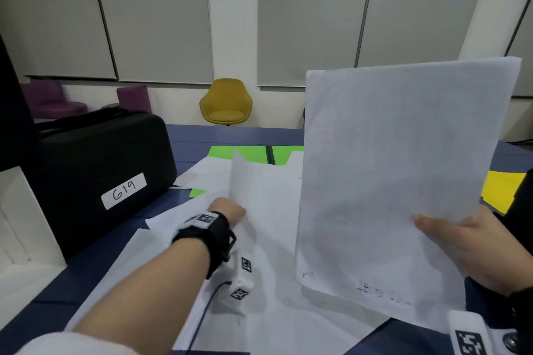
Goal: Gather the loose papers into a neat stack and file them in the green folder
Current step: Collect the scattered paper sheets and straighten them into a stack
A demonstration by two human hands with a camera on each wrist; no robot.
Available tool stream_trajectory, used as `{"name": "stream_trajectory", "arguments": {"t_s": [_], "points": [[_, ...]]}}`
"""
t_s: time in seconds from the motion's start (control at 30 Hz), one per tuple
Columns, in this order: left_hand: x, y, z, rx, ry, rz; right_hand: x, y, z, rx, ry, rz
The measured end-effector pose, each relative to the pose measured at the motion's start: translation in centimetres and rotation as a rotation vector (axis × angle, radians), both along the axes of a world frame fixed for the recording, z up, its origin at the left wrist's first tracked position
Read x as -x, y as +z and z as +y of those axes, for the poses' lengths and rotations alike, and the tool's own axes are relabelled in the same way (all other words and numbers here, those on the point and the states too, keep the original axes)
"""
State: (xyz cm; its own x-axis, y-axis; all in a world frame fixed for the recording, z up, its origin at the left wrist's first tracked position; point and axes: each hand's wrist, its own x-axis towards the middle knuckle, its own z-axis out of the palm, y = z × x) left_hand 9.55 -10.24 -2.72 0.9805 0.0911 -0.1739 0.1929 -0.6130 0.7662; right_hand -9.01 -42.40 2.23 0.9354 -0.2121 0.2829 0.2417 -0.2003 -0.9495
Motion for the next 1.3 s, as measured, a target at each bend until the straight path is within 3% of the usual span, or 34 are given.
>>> {"name": "stream_trajectory", "arguments": {"t_s": [0.13,0.2,0.33,0.5,0.7,0.9,0.97,1.1,1.3], "points": [[0.0,-0.9,-2.6,-0.495,-0.131,0.019,-0.6,-0.6,0.2,-0.007,0.015,0.014],[-0.3,-1.7,-3.4,-0.541,-0.140,0.090,-0.7,-0.5,0.1,-0.018,0.016,0.023],[-0.6,-1.6,-4.1,-0.561,-0.111,0.073,-0.6,-0.2,-0.3,0.002,0.036,0.028],[-2.0,-2.3,-3.9,-0.368,-0.024,0.023,-0.5,-0.6,-0.9,-0.009,0.015,0.001],[-0.6,0.6,-0.7,-0.208,-0.055,-0.310,-0.1,-0.5,-0.6,0.015,-0.023,-0.047],[3.5,4.9,2.9,0.316,-0.087,-0.557,-0.1,0.6,1.1,0.040,-0.040,-0.085],[5.5,6.1,3.7,0.388,-0.176,-0.617,-0.2,1.1,1.9,0.007,-0.013,-0.112],[9.1,7.6,4.4,0.494,-0.314,-0.638,-0.3,1.9,3.5,-0.108,0.069,-0.123],[11.9,8.8,4.3,0.748,-0.347,-0.593,0.3,1.9,4.9,-0.328,0.219,-0.058]]}}
